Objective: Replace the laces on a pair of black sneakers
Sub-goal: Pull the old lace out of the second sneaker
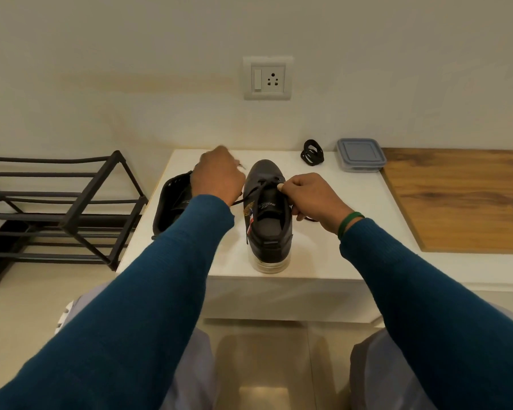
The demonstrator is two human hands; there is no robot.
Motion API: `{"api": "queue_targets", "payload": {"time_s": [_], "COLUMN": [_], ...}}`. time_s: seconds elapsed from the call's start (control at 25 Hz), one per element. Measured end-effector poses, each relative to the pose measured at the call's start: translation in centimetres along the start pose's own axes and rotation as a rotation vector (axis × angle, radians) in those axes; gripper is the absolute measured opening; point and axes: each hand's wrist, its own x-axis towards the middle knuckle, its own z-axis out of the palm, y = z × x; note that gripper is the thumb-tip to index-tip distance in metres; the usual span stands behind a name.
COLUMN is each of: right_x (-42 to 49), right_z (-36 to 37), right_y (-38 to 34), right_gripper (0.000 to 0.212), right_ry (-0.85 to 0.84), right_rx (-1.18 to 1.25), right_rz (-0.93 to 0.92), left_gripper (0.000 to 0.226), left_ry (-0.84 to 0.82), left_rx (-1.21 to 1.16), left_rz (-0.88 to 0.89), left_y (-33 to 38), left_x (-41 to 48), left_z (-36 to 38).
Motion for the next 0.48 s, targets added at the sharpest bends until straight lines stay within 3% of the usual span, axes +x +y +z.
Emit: {"api": "queue_targets", "payload": {"time_s": [0.08,0.16,0.36,0.48], "right_x": [0.2,0.4,1.4,1.9], "right_z": [0.3,0.7,1.7,2.0], "right_y": [0.1,-0.2,-1.8,-2.4], "right_gripper": [0.022,0.023,0.039,0.032], "right_ry": [0.044,0.108,0.099,0.034], "right_rx": [-0.071,-0.159,-0.348,-0.445], "right_rz": [-0.003,-0.047,-0.199,-0.184], "left_gripper": [0.013,0.015,0.024,0.026], "left_ry": [-0.169,-0.334,-0.496,-0.490], "left_rx": [0.242,0.330,-0.156,-0.149], "left_rz": [-0.013,0.038,0.073,0.118], "left_y": [-1.2,-1.4,0.9,1.0], "left_x": [0.1,-0.5,-2.2,-2.2], "left_z": [-0.6,-0.3,0.6,0.8]}}
